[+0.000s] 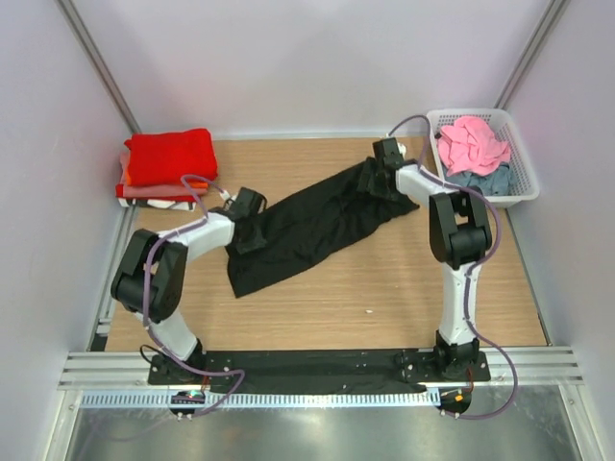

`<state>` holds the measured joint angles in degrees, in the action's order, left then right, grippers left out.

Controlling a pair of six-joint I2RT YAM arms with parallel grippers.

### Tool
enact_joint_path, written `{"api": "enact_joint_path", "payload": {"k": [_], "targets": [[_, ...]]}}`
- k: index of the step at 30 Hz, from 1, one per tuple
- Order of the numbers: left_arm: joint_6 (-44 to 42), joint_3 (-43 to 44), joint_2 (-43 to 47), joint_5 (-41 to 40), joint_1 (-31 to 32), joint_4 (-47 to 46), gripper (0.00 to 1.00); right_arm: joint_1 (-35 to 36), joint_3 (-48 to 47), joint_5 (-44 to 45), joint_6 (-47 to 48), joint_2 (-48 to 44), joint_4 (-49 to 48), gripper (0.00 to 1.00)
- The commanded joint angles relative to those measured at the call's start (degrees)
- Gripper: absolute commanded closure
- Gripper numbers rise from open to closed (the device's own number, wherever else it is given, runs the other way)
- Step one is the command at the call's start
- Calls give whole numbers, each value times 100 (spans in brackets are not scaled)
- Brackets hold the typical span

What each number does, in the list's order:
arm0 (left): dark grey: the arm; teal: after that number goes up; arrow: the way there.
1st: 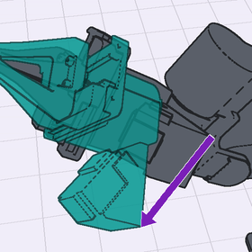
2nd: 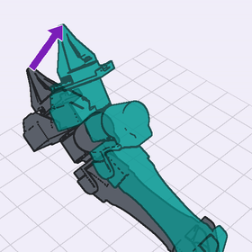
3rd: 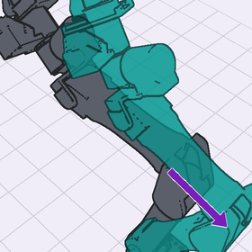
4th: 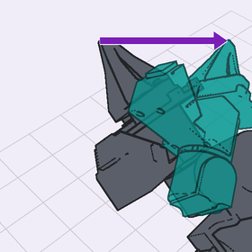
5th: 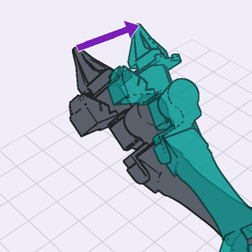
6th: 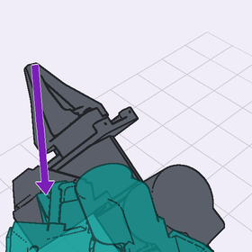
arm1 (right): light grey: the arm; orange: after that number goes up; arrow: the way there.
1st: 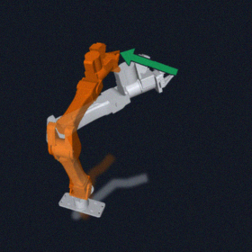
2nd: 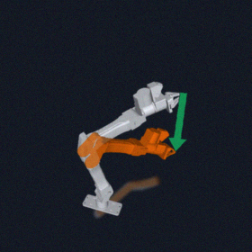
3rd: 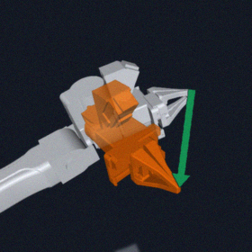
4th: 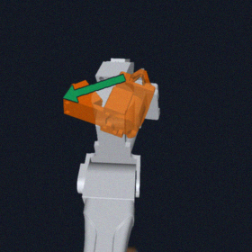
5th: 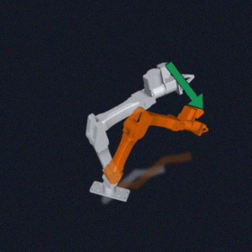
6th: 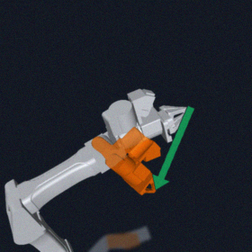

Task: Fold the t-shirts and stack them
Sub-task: Fold the tshirt

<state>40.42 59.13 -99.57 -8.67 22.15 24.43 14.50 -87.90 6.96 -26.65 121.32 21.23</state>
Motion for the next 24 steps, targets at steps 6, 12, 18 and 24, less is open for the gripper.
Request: {"api": "enact_joint_path", "payload": {"k": [6,12,18,24], "targets": [[1722,-1642,1185,129,2264,387,64,360,-3729,-1503,283,2499,1023,28],[2215,-1467,1151,84,3109,449,64,641,-4727,-2085,214,3222,681,23],[2584,-992,1220,58,3980,712,60,729,-4631,-2568,161,3381,-215,21],[2611,-368,1658,-556,4245,1617,52,738,-4842,-2780,274,3276,-427,20]]}}
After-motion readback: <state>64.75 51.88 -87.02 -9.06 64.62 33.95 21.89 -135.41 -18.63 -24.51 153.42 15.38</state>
